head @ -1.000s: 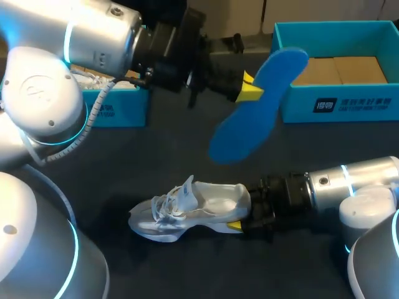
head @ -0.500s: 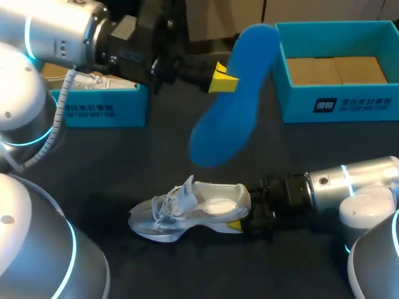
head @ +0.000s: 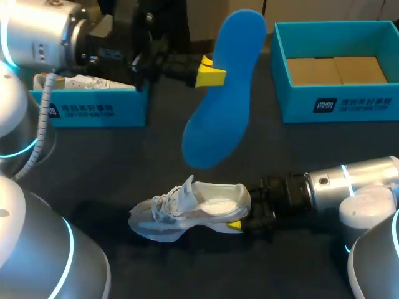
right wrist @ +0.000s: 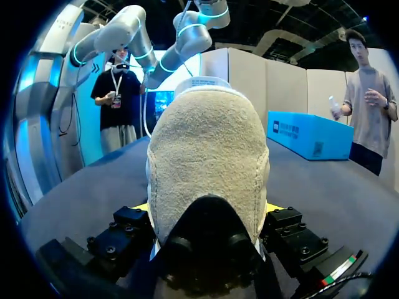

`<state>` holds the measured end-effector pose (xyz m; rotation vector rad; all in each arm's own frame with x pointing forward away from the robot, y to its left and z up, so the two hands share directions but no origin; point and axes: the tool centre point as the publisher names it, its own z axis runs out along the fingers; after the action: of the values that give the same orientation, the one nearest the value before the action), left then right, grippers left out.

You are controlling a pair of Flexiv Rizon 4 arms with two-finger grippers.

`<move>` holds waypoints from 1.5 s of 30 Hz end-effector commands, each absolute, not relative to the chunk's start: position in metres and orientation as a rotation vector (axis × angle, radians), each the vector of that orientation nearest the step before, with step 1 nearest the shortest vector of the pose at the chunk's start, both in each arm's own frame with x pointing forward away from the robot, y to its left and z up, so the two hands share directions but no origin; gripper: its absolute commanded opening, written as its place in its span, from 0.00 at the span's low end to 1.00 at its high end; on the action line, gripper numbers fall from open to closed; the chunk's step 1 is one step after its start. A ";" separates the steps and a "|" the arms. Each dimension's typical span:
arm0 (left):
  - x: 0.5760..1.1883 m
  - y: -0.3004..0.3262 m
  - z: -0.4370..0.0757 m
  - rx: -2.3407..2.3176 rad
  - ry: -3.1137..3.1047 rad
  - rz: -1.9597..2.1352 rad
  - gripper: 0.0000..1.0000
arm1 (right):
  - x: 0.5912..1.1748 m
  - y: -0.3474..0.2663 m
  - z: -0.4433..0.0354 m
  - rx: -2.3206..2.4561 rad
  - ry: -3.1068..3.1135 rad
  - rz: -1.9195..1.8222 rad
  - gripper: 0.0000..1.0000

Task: Take the shoe out of the shoebox, open the shoe tongue, remove and reinsert the insole, then place the shoe into the shoebox

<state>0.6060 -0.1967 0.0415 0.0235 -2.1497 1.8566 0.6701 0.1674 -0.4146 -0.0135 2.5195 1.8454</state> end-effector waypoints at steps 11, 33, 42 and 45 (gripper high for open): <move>0.597 -0.152 0.059 0.038 -2.062 1.872 0.00 | 0.669 0.168 -0.413 -0.012 2.522 1.840 0.00; 0.587 -0.151 0.065 0.092 -1.988 1.881 0.00 | 0.669 0.168 -0.413 -0.012 2.522 1.840 0.00; 0.587 -0.151 0.065 0.092 -1.988 1.881 0.00 | 0.668 0.164 -0.408 -0.035 2.548 1.819 1.00; 0.587 -0.151 0.065 0.092 -1.988 1.881 0.00 | 0.667 0.158 -0.409 -0.021 2.578 1.786 1.00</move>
<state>0.5845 -0.1499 0.0638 0.0974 -1.9872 1.8867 0.6690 0.1633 -0.4139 -0.0282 2.5474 1.8161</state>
